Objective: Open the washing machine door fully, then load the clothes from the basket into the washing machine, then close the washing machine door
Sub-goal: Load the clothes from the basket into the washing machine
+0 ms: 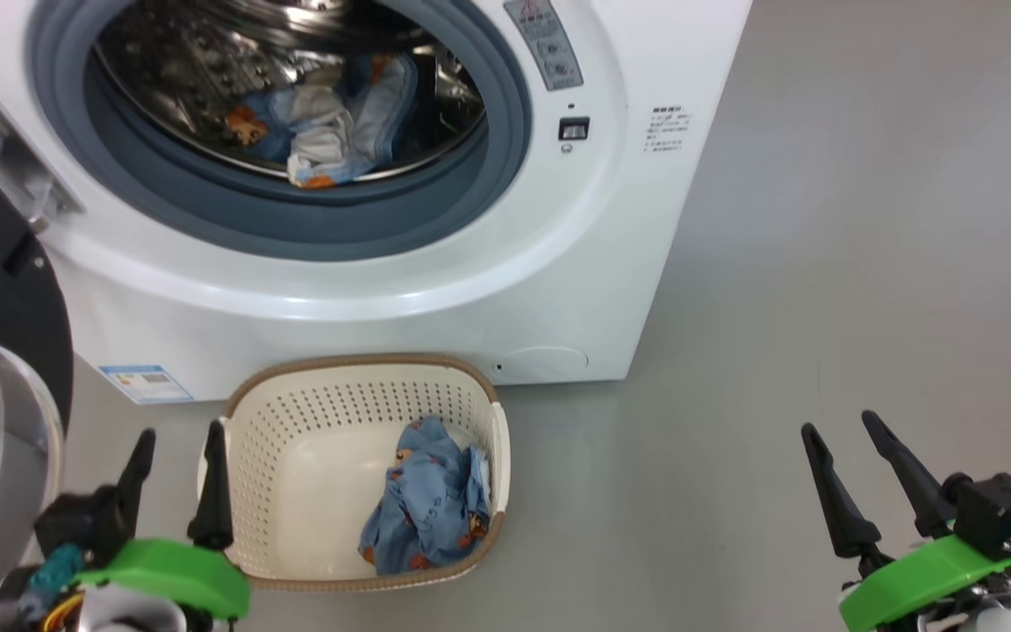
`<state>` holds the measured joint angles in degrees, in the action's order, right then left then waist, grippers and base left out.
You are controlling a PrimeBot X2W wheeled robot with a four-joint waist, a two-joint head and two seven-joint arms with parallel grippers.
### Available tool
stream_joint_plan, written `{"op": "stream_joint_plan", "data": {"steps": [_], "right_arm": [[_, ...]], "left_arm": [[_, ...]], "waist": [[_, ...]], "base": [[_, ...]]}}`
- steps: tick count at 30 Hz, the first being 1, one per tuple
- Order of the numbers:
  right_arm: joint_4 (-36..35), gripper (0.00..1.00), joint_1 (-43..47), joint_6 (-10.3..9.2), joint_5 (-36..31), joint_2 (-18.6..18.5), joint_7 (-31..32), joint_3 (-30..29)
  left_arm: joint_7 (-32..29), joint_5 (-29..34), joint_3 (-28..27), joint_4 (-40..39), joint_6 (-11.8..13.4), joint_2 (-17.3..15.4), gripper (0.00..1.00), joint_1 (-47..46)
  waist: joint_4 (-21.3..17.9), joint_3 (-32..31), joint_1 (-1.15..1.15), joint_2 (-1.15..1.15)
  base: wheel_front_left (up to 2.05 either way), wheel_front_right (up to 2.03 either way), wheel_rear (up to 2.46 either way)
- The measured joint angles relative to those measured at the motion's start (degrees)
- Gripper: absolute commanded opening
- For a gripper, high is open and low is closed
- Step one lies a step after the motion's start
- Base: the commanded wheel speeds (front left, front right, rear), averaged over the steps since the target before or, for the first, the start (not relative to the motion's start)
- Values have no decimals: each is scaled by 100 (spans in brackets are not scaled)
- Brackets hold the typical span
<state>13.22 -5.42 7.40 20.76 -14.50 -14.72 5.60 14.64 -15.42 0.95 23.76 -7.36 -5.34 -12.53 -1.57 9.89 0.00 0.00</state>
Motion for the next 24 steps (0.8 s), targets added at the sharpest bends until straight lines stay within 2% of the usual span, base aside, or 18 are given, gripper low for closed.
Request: {"op": "stream_joint_plan", "data": {"steps": [15,24], "right_arm": [[-4,100,434,0,0,-9,0,-164],[-14,100,438,0,0,9,0,-232]], "left_arm": [[-1,105,-427,-971,0,44,100,1313],[-1,153,-520,-1211,0,111,100,1510]], "waist": [[-5,-422,0,0],[19,-460,0,0]], "base": [[0,0,0],[0,0,0]]}}
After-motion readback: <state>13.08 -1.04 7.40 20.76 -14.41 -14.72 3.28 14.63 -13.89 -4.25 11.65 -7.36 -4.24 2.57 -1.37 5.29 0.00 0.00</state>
